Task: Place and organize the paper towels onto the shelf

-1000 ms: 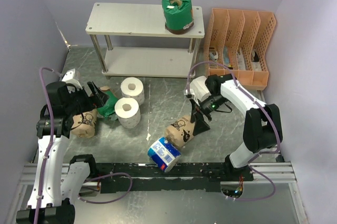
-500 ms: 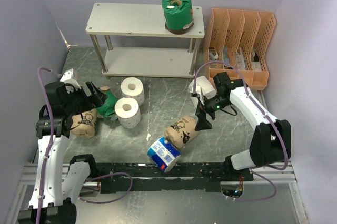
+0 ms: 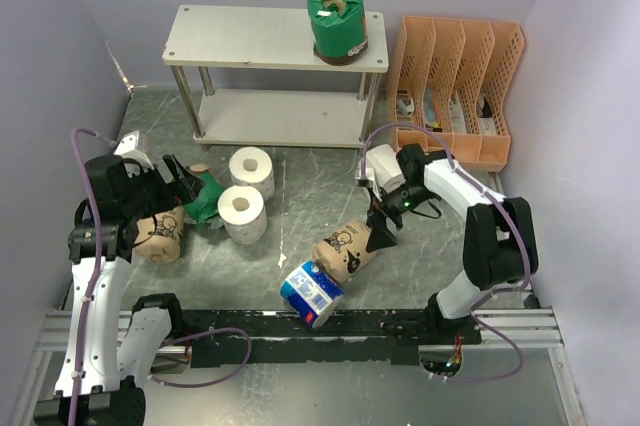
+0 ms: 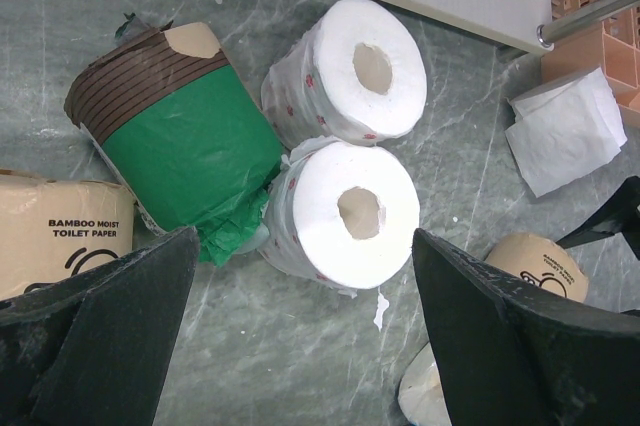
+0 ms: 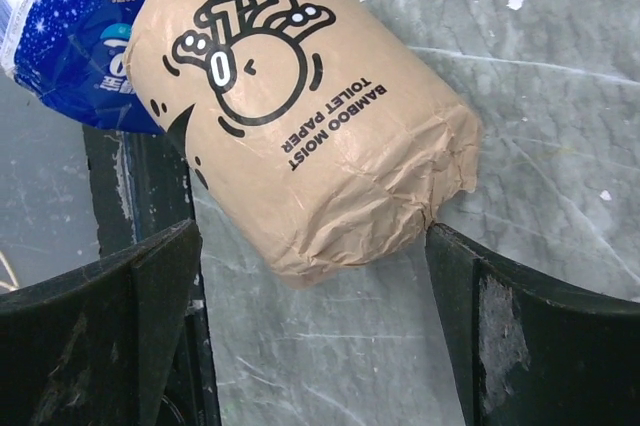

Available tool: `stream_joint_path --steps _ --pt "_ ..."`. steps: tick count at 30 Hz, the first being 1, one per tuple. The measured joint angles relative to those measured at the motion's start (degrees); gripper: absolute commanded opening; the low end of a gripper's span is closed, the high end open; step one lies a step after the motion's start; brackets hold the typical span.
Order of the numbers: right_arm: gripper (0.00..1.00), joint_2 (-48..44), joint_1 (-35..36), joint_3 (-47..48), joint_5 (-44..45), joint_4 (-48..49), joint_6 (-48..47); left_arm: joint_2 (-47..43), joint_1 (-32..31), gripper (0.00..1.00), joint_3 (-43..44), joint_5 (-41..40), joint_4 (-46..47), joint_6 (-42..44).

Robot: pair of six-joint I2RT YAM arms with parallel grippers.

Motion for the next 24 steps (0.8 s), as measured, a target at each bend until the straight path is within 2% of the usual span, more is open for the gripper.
stream_joint_path --steps 6,11,19,22,24 --pt "0.85 3.61 0.00 0.02 -1.75 -2.75 -3.69 0.00 0.00 1.00 0.00 0.00 0.00 0.00" --pt "0.72 4.13 0.00 0.13 -2.60 -3.39 -4.72 0.00 0.22 1.00 0.00 0.00 0.00 0.00" --pt "0.28 4.46 0.59 0.22 -3.98 -5.05 -7.65 0.00 0.59 1.00 0.00 0.02 0.02 0.00" --pt "0.00 4.46 1.31 0.15 -4.15 -4.98 -8.20 0.17 0.63 1.00 0.00 0.02 0.02 0.00" --pt "0.00 4.37 1.88 -0.31 -4.33 -4.48 -7.91 0.26 0.66 1.00 0.00 0.04 0.02 0.00"
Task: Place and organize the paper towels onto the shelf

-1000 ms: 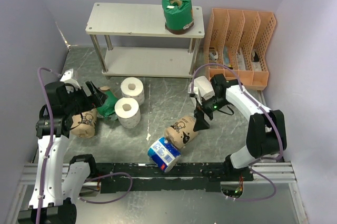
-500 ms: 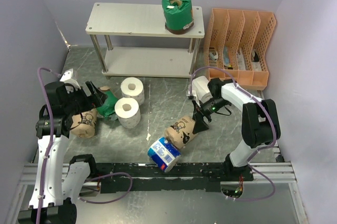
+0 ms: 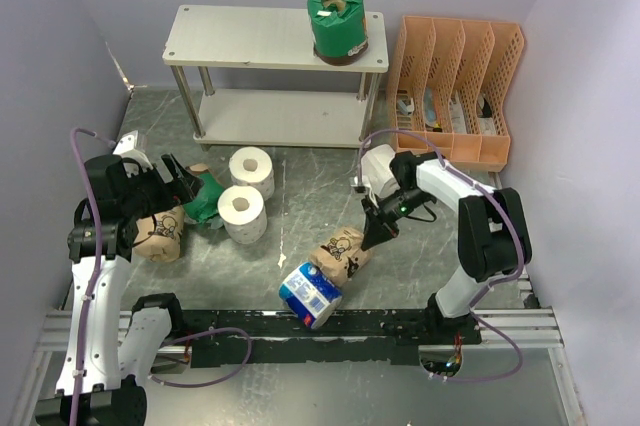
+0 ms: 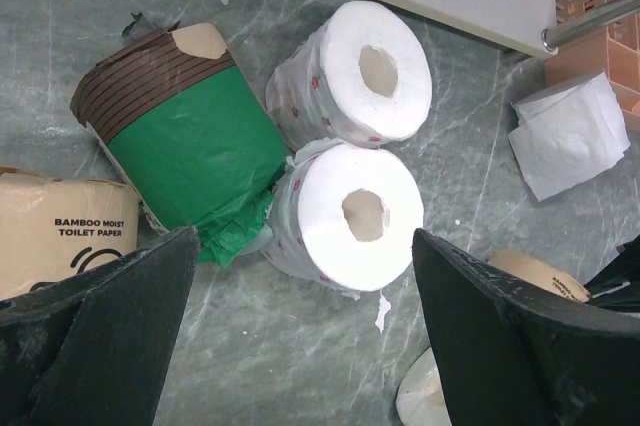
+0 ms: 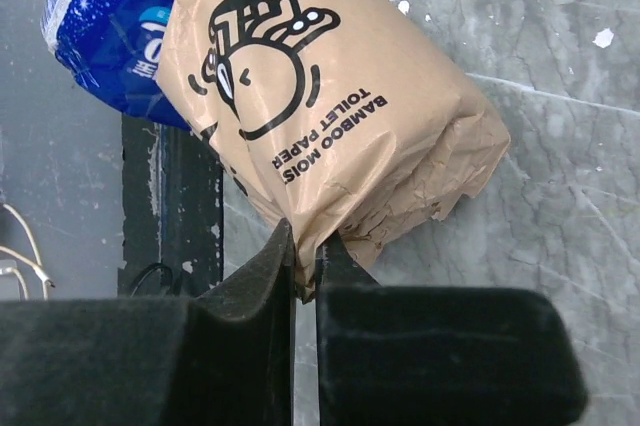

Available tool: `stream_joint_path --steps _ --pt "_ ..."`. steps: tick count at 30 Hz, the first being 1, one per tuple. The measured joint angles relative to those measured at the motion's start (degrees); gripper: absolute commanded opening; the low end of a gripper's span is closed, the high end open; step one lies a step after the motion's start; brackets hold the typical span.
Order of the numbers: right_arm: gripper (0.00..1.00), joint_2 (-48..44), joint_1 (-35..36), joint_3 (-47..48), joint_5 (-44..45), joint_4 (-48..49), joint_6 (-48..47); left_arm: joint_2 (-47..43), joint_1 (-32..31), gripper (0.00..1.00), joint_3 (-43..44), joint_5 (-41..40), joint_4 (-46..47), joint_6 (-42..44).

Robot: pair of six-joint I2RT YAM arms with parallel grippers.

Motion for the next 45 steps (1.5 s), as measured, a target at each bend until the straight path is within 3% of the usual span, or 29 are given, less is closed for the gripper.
stream_joint_path --steps 8,20,24,31,34,38,45 --pt "0.00 -3.80 1.03 2.23 4.00 -1.03 -0.52 0.11 0.22 1.00 0.00 0.02 0.00 0.00" --pt "0.00 -24.26 3.58 28.92 24.33 -4.57 -6.56 1.40 1.88 0.99 0.00 1.03 0.17 0.00" --pt "0.00 -23.76 3.78 38.05 32.35 -6.71 -10.25 1.79 2.03 1.00 0.00 1.31 0.20 0.00" --pt "0.00 -23.12 3.78 41.35 52.78 -4.17 -14.51 1.55 2.16 1.00 0.00 1.51 0.24 0.00" --pt "0.00 -19.96 3.65 47.21 59.84 -3.04 -16.00 1.53 2.16 1.00 0.00 1.64 0.24 0.00" --pt "0.00 -14.08 3.67 59.63 63.82 1.07 -17.07 1.09 2.16 1.00 0.00 1.92 0.26 0.00" --pt "0.00 -7.74 3.65 69.20 64.96 12.66 -18.38 0.83 2.16 1.00 0.00 1.99 0.26 0.00"
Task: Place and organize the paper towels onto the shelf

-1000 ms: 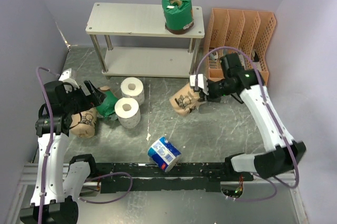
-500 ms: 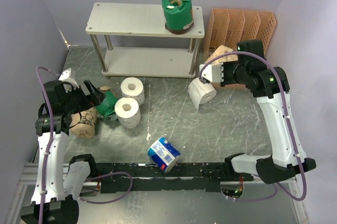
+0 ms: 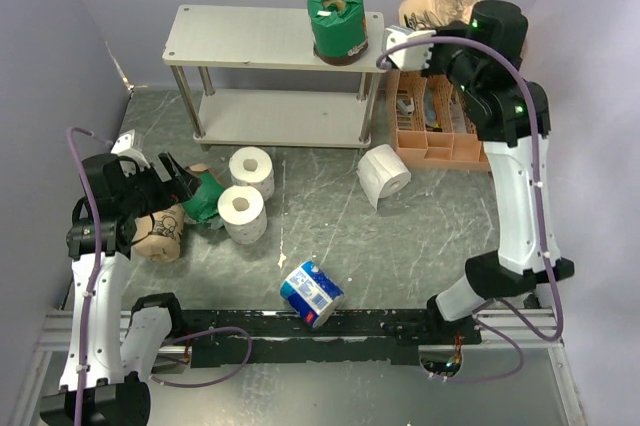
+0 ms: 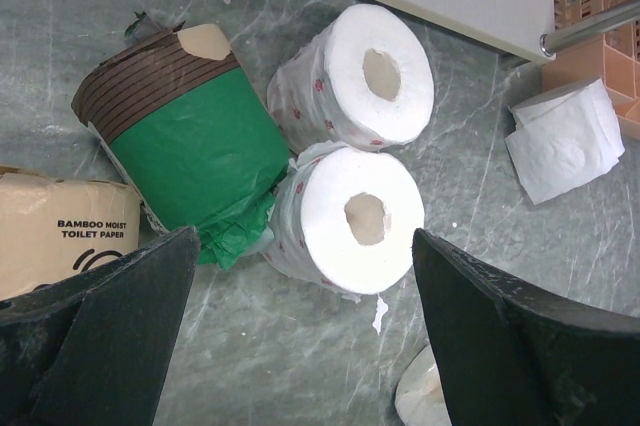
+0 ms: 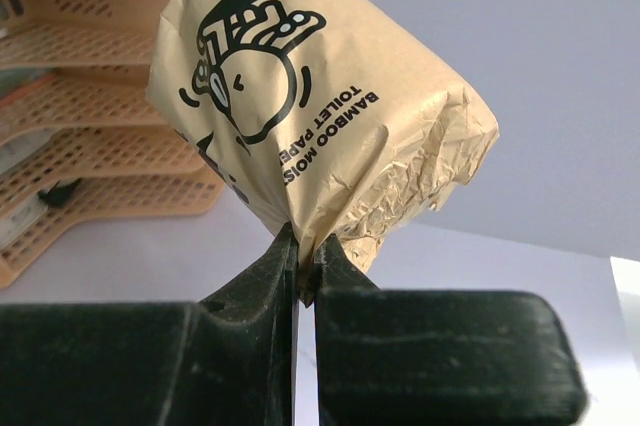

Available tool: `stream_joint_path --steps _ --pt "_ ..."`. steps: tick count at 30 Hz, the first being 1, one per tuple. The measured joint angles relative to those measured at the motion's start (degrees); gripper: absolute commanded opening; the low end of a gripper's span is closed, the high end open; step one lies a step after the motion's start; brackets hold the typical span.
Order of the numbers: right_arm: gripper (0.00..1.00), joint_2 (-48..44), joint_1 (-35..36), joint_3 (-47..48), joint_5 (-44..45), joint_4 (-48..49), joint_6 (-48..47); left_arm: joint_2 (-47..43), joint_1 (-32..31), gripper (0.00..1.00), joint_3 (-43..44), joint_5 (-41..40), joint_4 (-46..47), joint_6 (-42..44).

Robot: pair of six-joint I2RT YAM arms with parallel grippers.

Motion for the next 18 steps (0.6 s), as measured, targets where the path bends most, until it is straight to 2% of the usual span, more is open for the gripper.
stream_joint_path --steps 5,10,18 --pt "0.00 4.90 0.07 1.40 -2.47 4.07 -0.55 0.28 0.00 1.00 0.00 -0.02 -0.02 0.00" --pt "0.00 9.09 1.33 2.01 -2.54 4.15 -1.49 0.17 0.00 1.00 0.00 -0.02 0.00 0.00" --pt "0.00 13.81 7.93 4.28 1.95 3.61 -3.82 -0.83 0.00 1.00 0.00 -0.07 0.00 0.00"
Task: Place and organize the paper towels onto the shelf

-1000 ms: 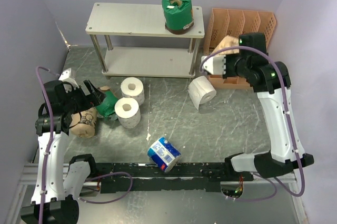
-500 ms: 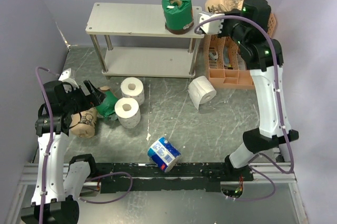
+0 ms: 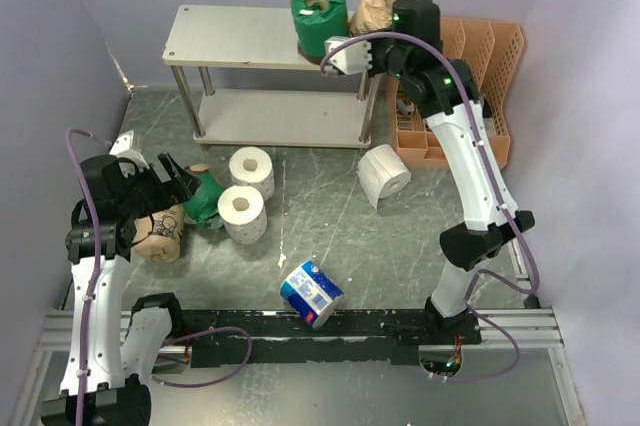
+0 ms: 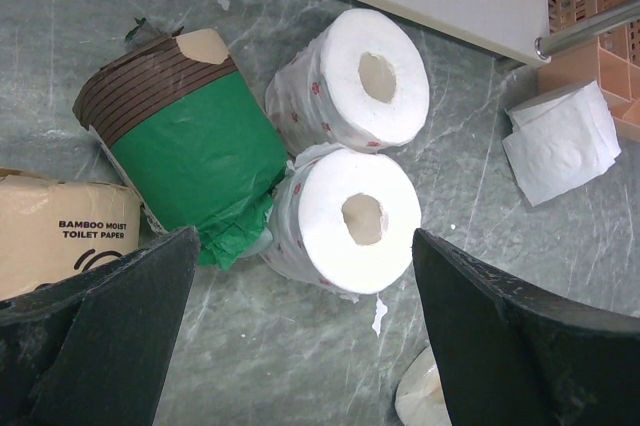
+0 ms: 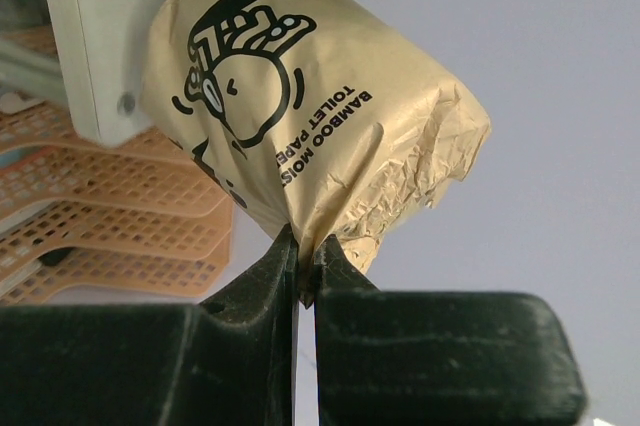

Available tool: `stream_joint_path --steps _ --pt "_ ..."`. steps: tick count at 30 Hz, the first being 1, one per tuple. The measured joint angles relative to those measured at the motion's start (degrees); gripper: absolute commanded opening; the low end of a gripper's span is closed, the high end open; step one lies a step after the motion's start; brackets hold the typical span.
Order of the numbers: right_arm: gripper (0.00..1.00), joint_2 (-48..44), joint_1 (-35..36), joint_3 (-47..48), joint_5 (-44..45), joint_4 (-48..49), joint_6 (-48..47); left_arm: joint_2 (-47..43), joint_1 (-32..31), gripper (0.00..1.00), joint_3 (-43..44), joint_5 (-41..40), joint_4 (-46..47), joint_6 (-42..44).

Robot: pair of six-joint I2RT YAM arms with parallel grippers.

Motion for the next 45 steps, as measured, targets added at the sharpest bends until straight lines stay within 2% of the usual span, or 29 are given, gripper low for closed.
stream_joint_path --steps 9,18,20,23,26,28,29,30,31,36,39,42,45 --pt "0.00 6.84 8.92 6.40 3.54 -0.46 -2.10 -0.94 0.00 1.00 -0.04 -0.02 0.00 0.00" --pt "0.00 8.74 8.50 6.40 5.03 0.55 -3.80 -1.07 0.00 1.00 -0.04 -0.04 0.00 0.00" --pt "0.16 8.74 8.00 6.34 5.03 0.92 -4.04 -1.07 0.00 1.00 -0.04 -0.02 0.00 0.02" --pt "0.30 8.79 6.97 5.97 4.94 2.91 -4.07 -1.07 0.00 1.00 -0.04 -0.02 0.00 0.00" --pt "0.58 8.85 6.40 5.97 4.92 6.25 -4.04 -1.09 0.00 0.99 -0.04 -0.04 -0.02 0.00" --pt "0.67 8.83 6.27 5.97 4.72 8.94 -3.74 -1.09 0.00 1.00 -0.04 -0.02 0.00 0.00" --pt "0.76 8.83 6.29 5.97 4.57 10.21 -3.58 -1.09 0.00 0.99 -0.04 -0.04 0.00 0.00" --pt "0.92 8.83 6.29 5.97 4.37 11.37 -3.48 -1.11 0.00 1.00 -0.04 -0.04 -0.02 0.00" --pt "0.99 8.83 6.29 5.97 4.17 12.39 -3.30 -1.14 0.00 1.00 -0.04 -0.04 0.00 0.00" --pt "1.00 7.89 6.60 3.98 2.73 18.93 -1.66 -1.20 0.00 0.99 -0.04 -0.02 0.00 0.00" --pt "1.00 6.34 7.34 1.44 2.89 24.74 2.67 -1.20 0.00 1.00 -0.04 -0.04 0.00 0.00" --pt "1.00 1.92 7.67 -2.60 3.04 27.26 12.92 -1.20 0.00 1.00 -0.04 -0.04 -0.02 0.00" --pt "1.00 -9.99 3.52 -13.99 -2.40 24.92 26.03 -1.25 0.00 1.00 -0.04 -0.17 -0.02 0.00"
